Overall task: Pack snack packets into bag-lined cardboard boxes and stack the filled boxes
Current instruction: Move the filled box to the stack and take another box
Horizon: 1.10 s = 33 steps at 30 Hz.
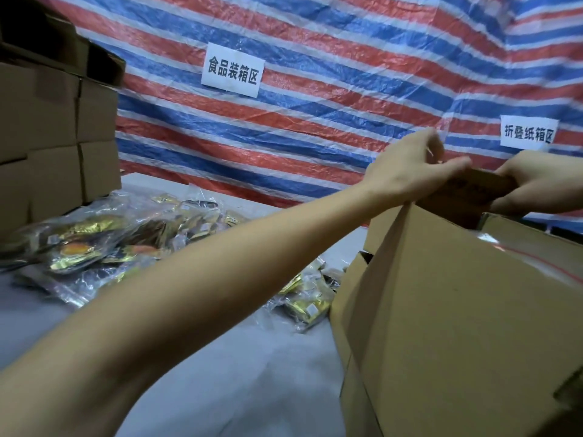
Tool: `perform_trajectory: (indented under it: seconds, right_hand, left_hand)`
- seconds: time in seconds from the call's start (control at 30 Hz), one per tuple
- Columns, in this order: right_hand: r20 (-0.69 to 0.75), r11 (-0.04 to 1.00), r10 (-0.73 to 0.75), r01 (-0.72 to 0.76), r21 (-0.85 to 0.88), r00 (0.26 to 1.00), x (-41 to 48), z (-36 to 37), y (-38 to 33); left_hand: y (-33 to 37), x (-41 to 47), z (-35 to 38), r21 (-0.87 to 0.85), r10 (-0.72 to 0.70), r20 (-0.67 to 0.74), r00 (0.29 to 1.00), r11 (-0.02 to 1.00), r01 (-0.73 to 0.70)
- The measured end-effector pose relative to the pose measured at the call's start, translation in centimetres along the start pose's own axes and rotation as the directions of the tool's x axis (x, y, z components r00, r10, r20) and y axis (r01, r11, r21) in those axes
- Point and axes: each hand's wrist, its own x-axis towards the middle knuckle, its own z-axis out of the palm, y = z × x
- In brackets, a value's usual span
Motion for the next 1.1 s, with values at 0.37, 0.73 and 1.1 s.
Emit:
perform_trajectory:
  seconds: [0.37, 0.73, 1.1]
  right_hand:
    - [0.190, 0.998, 0.019, -0.029, 0.051, 0.982, 0.7, 0.5, 1.2]
    - [0.139, 0.999, -0.031, 0.037, -0.038, 0.990, 0.1, 0.0, -0.5]
    - [0.048, 0.998, 0.009, -0.012, 0.055, 0.999, -1.6, -0.8, -1.5]
  left_hand:
    - [-1.1, -8.2, -1.7, -0.622, -0.273, 0.031, 0.961, 0.748, 0.233]
    - [0.8, -7.8, 2.2, -0.605, -0.285, -0.244, 0.927, 0.792, 0.084]
    - [1.8, -7.5, 5.2, -0.621, -0.353, -0.292, 0.889, 0.777, 0.105]
